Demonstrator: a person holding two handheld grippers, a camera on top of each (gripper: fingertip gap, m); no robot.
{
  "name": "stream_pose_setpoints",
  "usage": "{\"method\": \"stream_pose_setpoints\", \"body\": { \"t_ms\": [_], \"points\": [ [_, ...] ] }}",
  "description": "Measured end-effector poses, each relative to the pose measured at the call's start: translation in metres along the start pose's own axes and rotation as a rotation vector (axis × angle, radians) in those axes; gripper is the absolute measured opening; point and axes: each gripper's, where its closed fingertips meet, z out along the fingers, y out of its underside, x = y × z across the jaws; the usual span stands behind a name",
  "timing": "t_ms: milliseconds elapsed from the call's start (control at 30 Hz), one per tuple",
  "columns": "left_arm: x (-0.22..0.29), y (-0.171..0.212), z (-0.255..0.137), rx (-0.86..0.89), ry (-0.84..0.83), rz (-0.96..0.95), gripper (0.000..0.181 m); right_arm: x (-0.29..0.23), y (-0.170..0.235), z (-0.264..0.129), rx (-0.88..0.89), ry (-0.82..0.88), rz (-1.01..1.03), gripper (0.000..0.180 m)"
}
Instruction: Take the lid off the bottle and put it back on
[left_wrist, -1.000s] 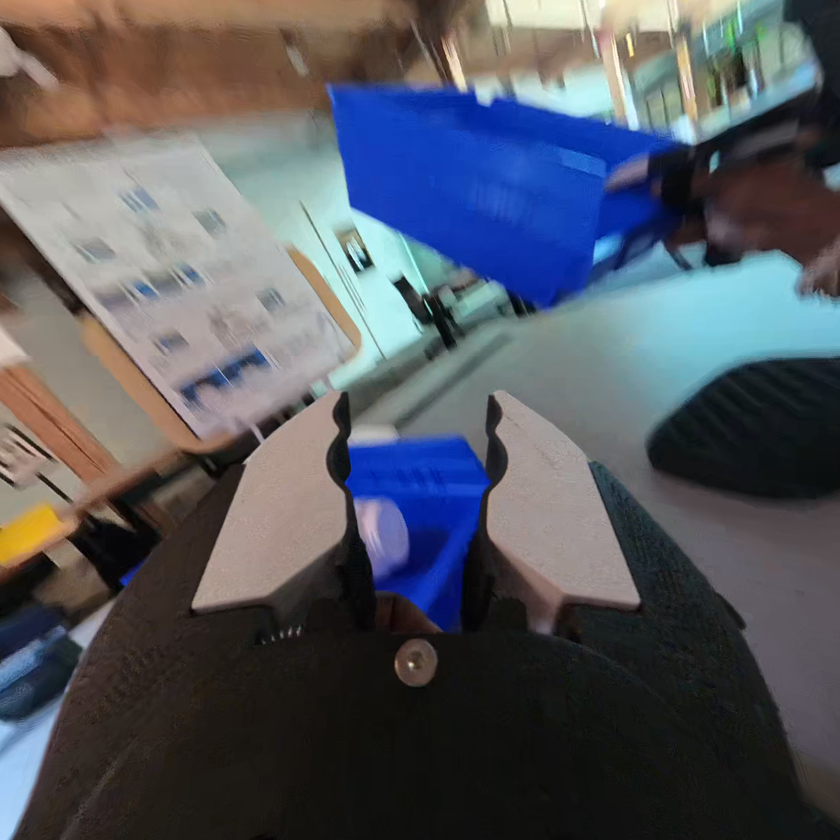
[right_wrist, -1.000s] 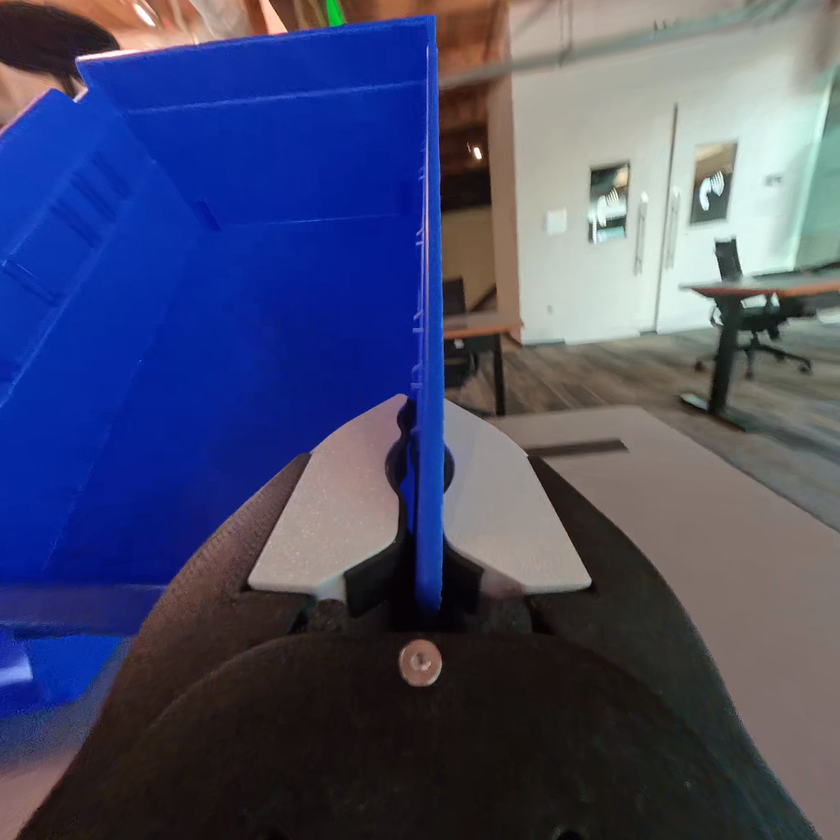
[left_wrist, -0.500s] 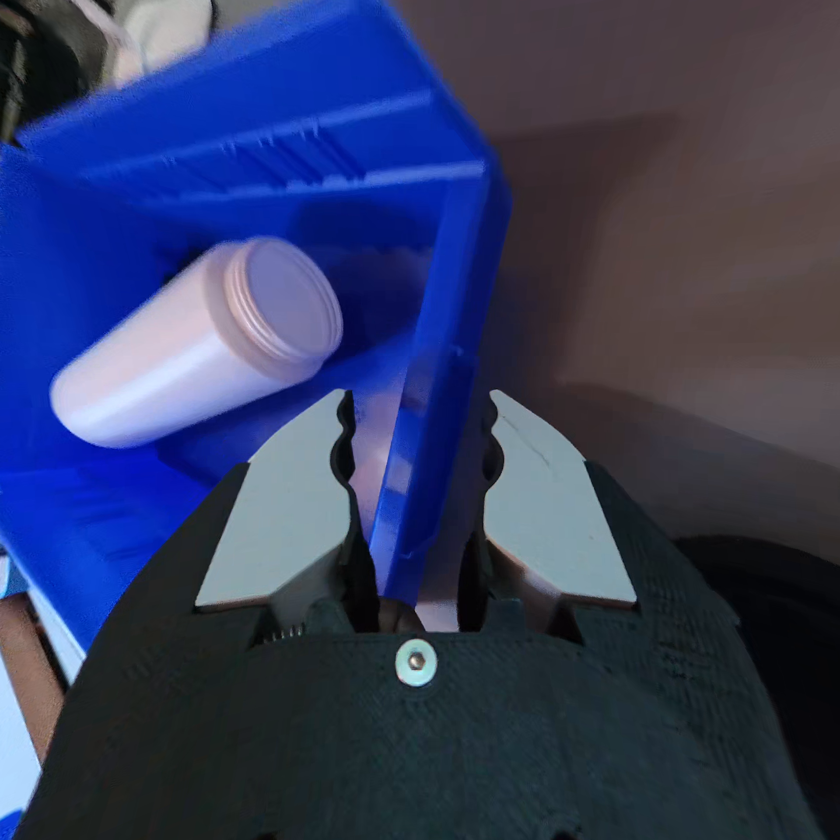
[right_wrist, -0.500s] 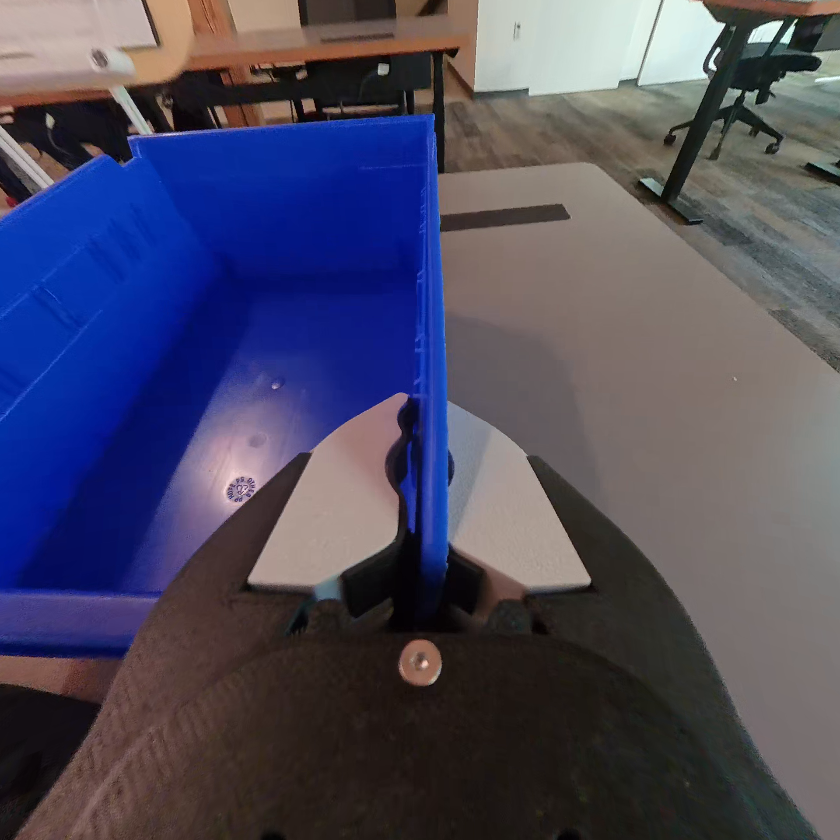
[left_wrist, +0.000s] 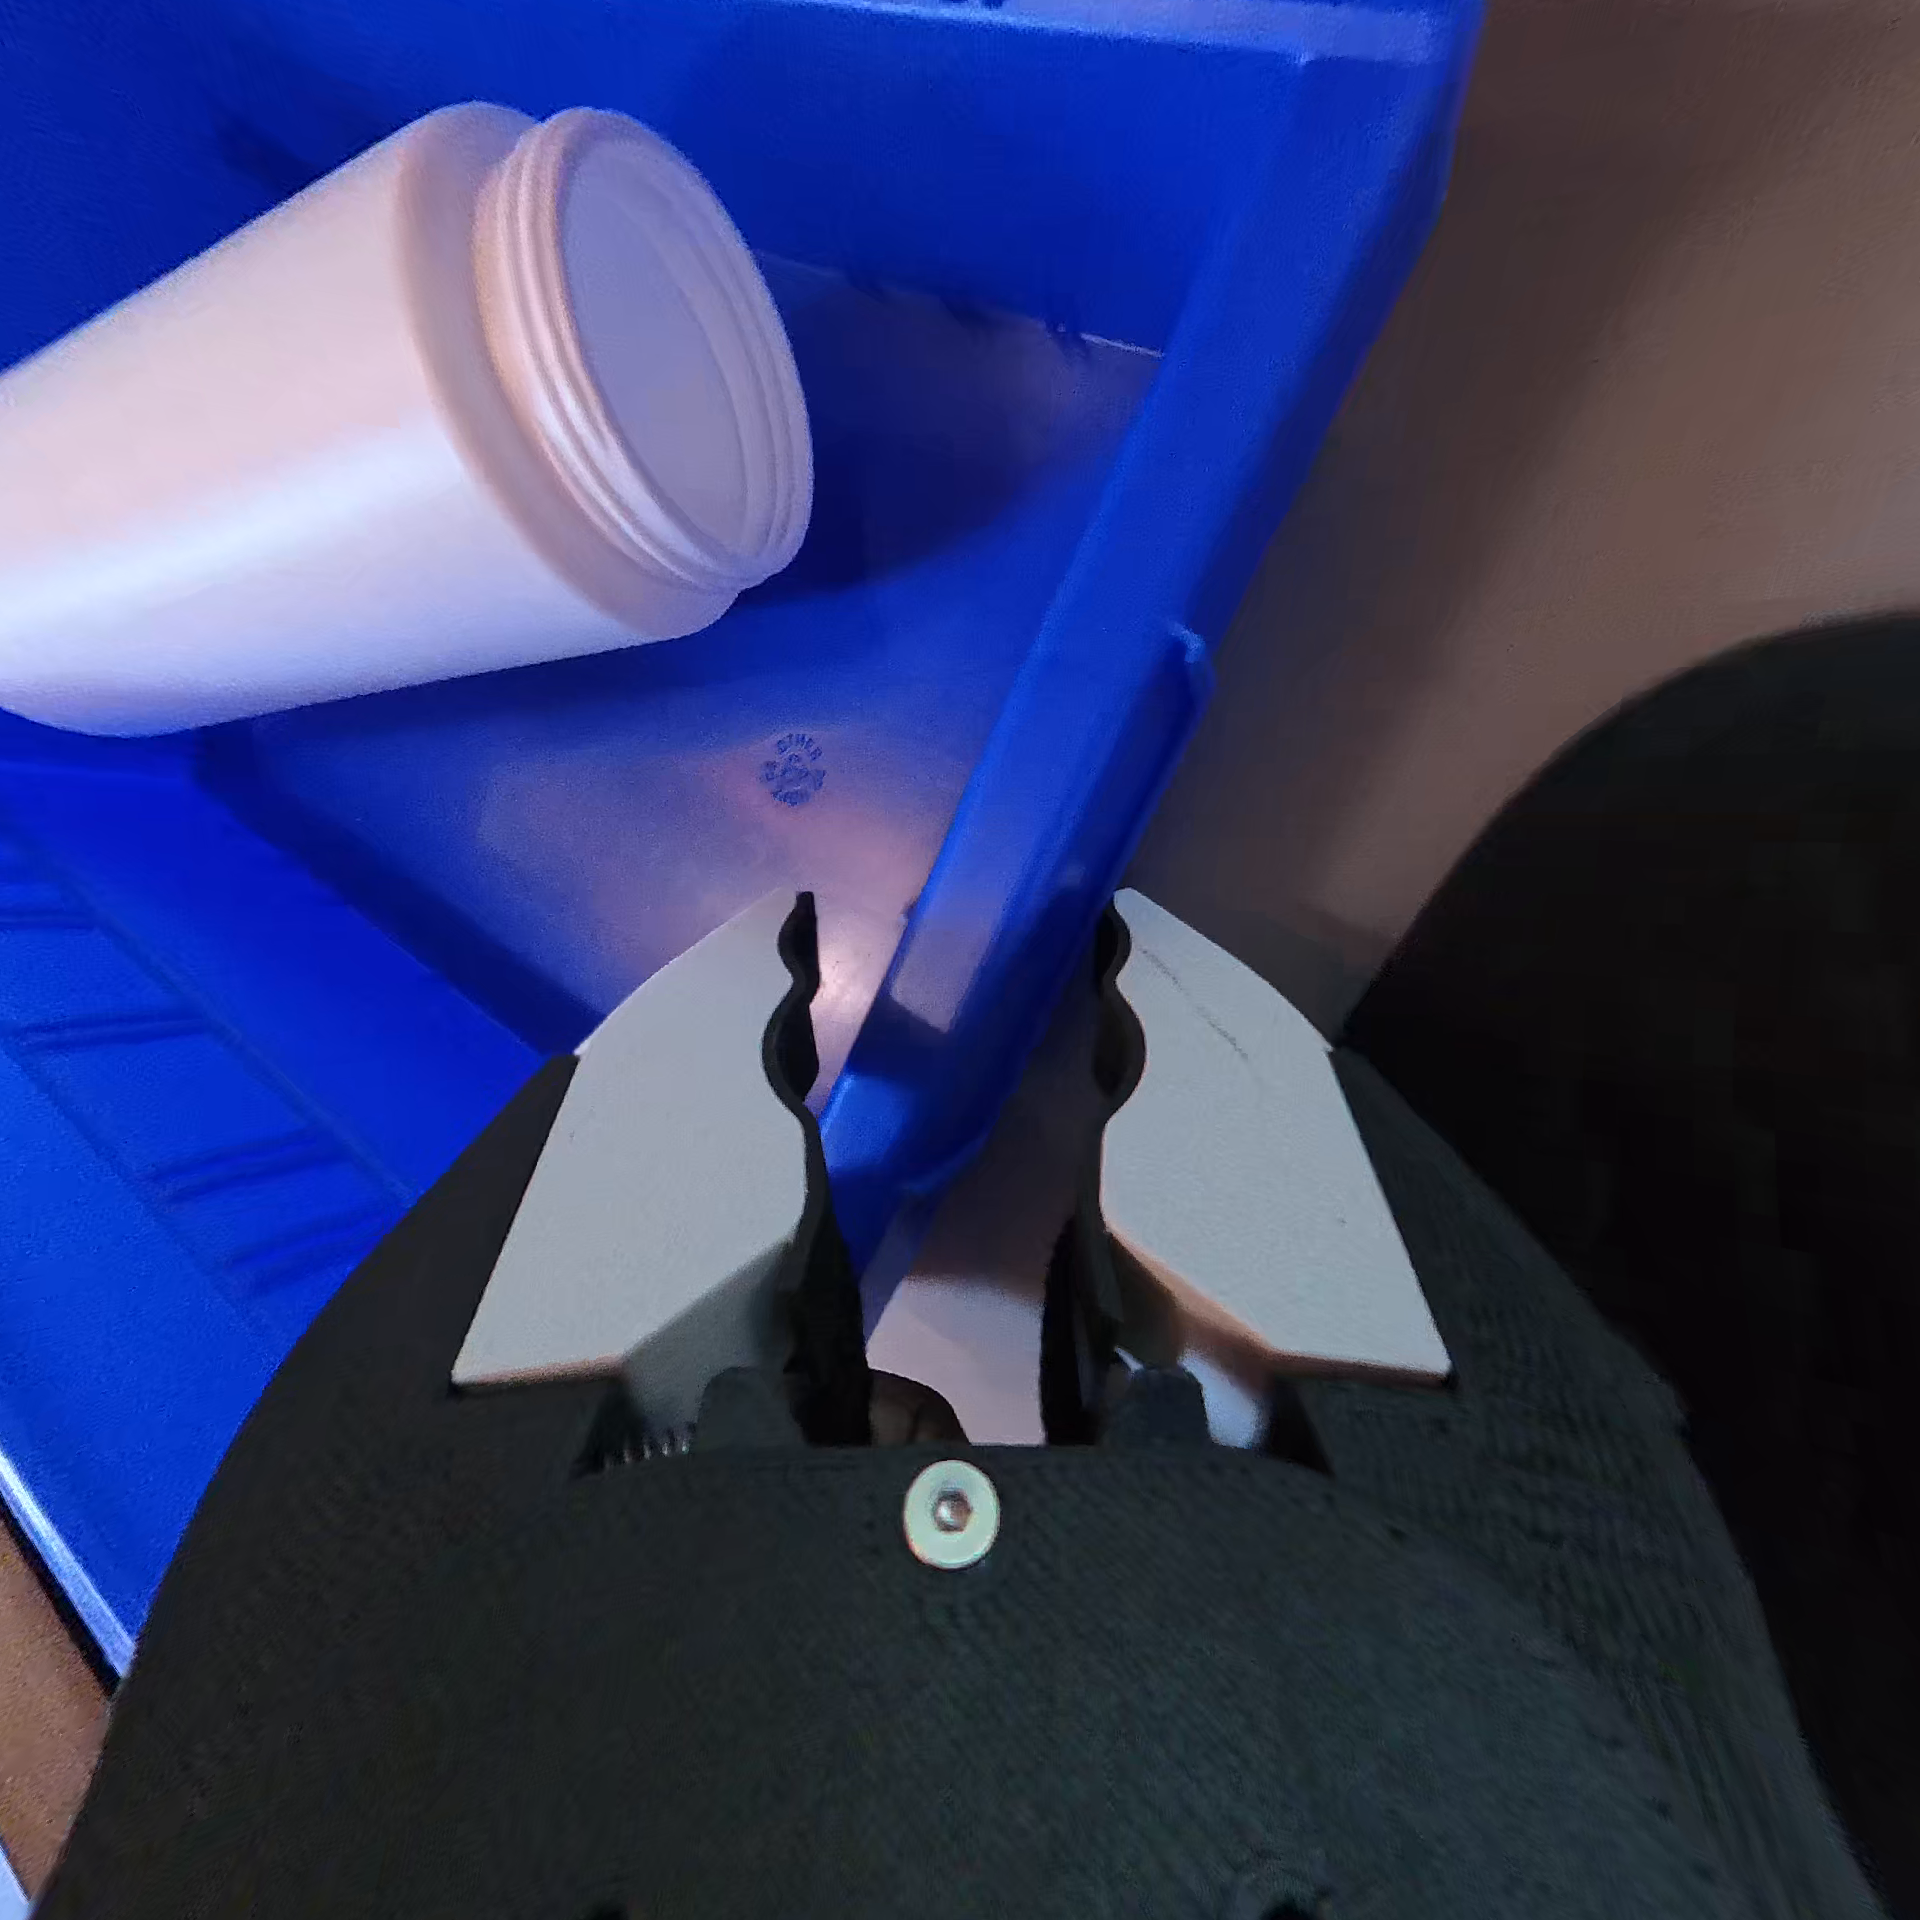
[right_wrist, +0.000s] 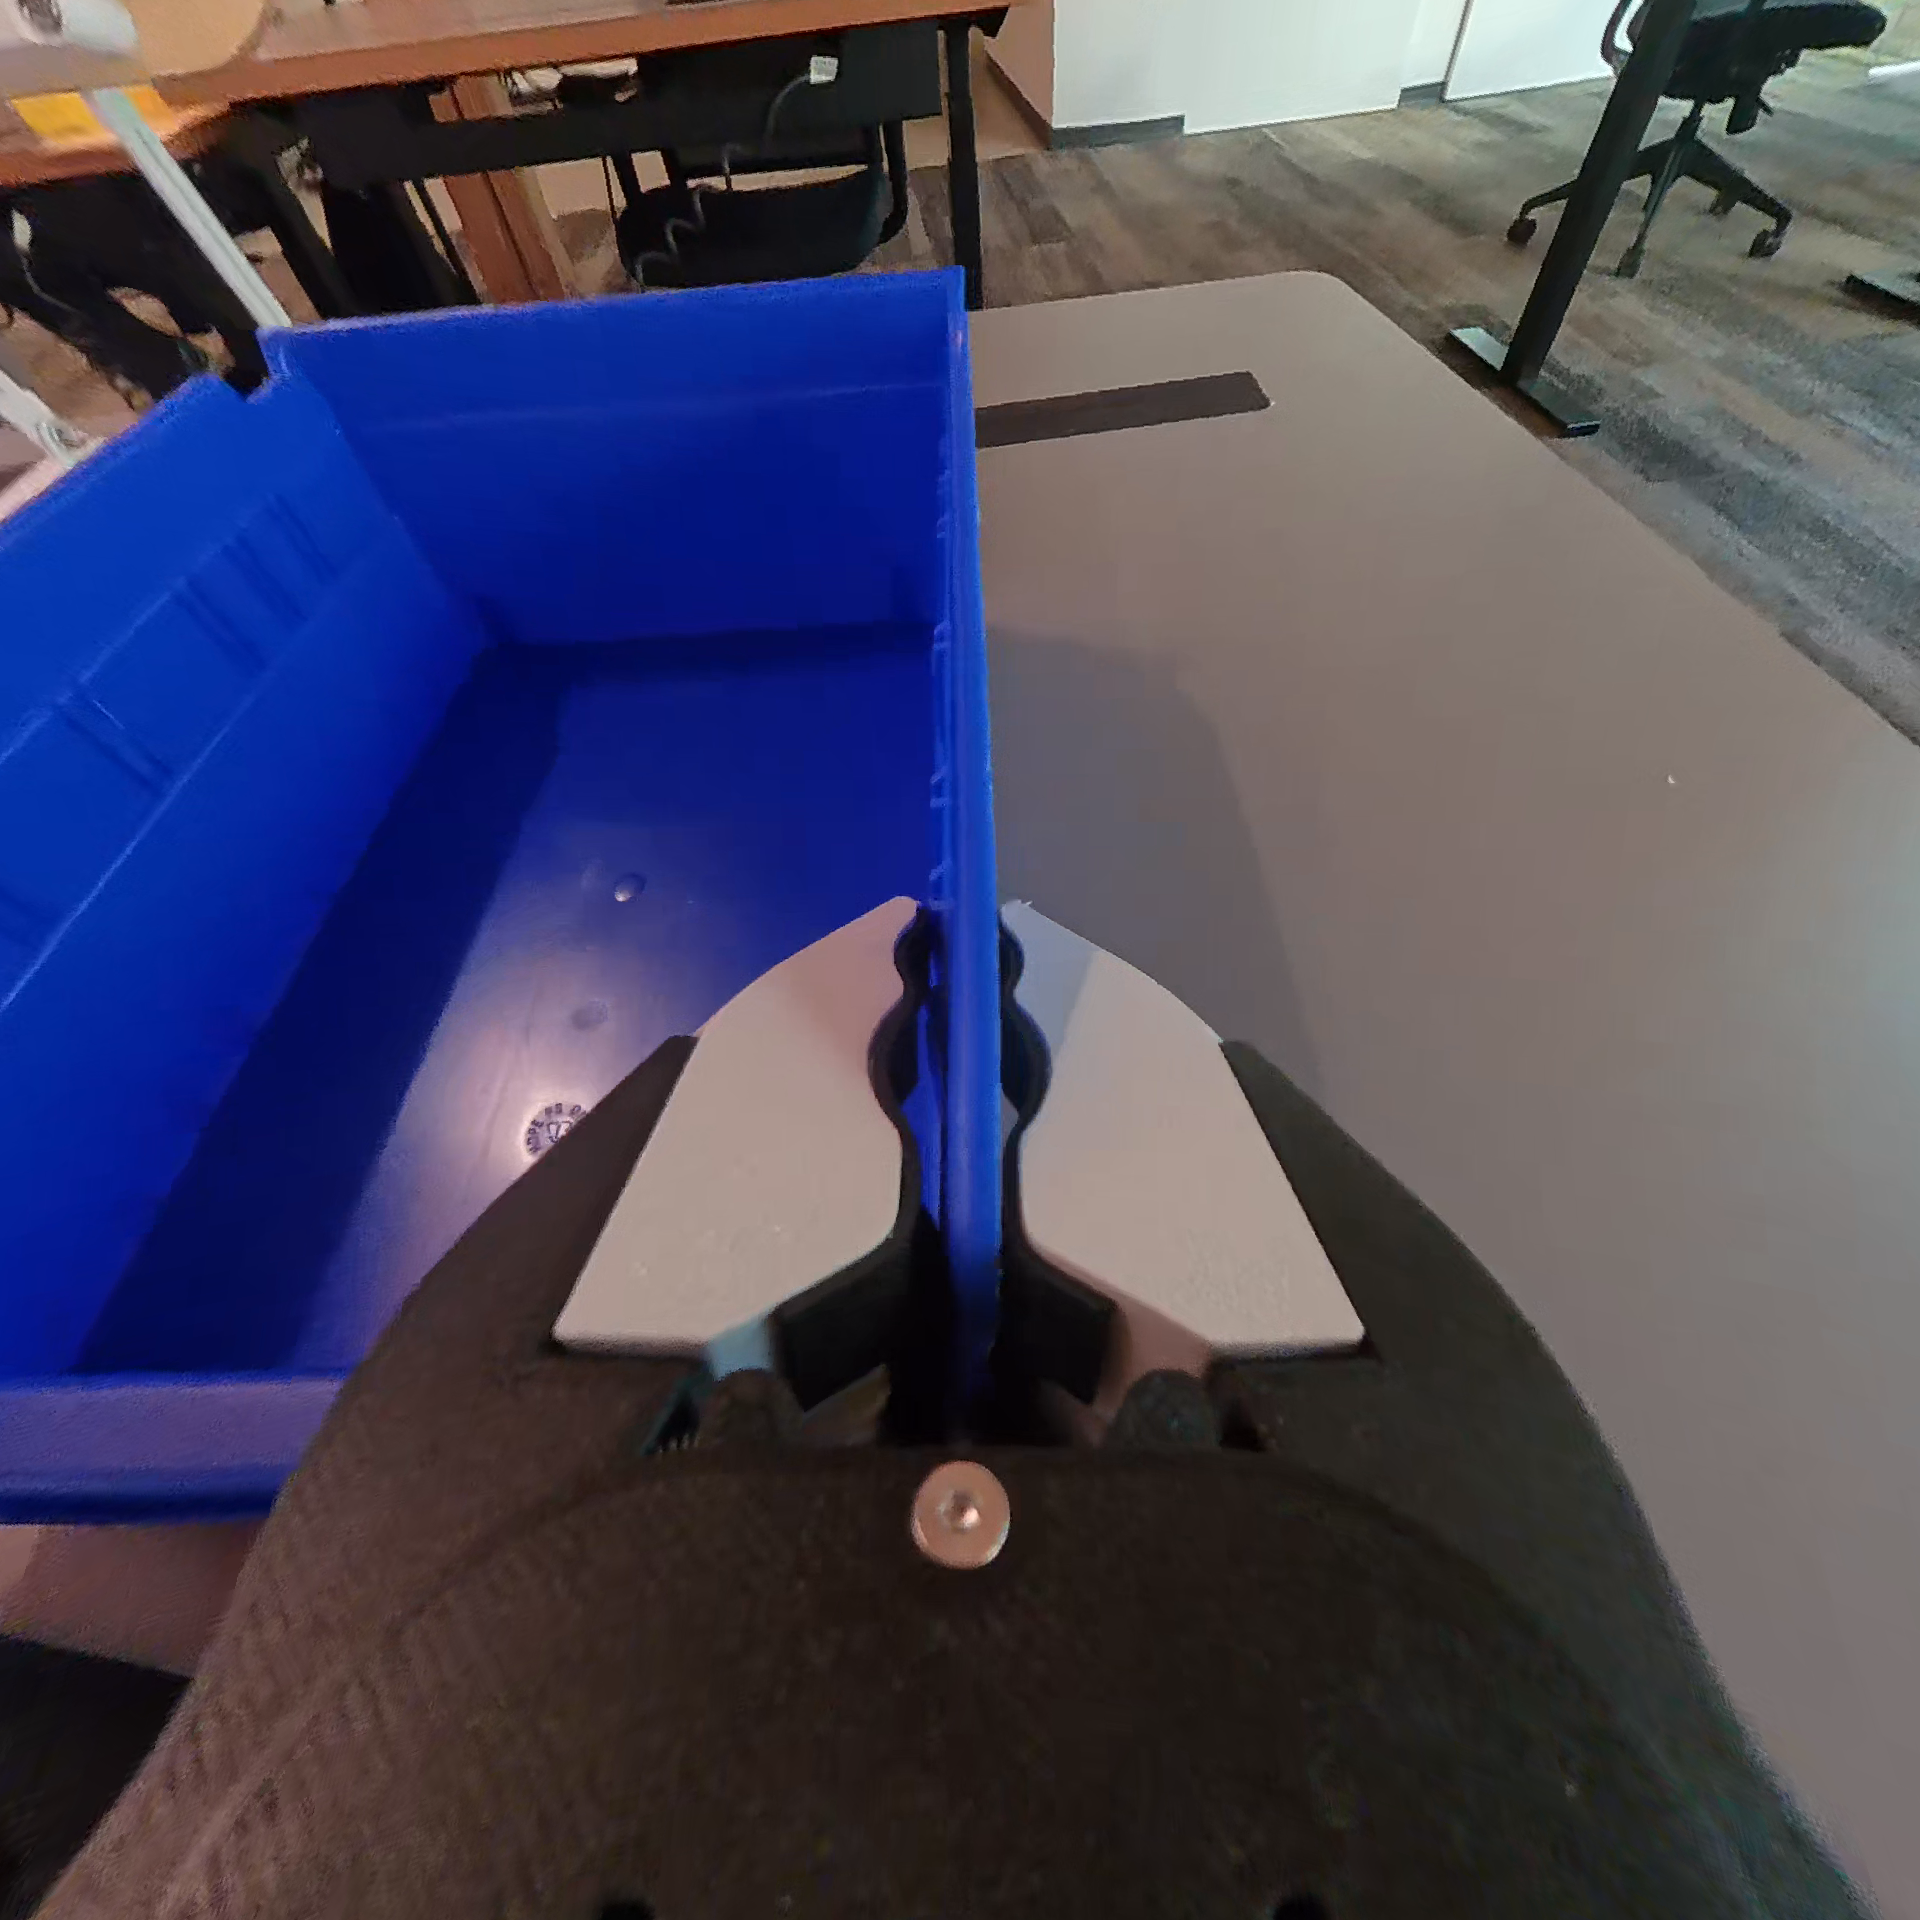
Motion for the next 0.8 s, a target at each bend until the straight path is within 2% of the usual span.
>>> {"method": "stream_pose_setpoints", "body": {
  "t_ms": [200,467,600,800],
  "points": [
    [-0.005,0.044,-0.024,-0.001,0.016,-0.032,0.056,0.008,-0.013,-0.010,0.085,0.016,0.064,0.050],
    [-0.011,0.072,-0.040,-0.010,-0.022,-0.100,0.056,0.009,-0.040,-0.041,0.250,0.121,-0.170,0.080],
    [-0.013,0.088,-0.047,-0.052,-0.003,-0.105,0.056,0.000,-0.064,-0.061,0.345,0.158,-0.315,0.081],
    [-0.009,0.115,-0.065,-0.078,-0.006,-0.144,0.056,-0.012,-0.084,-0.084,0.452,0.150,-0.315,0.079]
  ]
}}
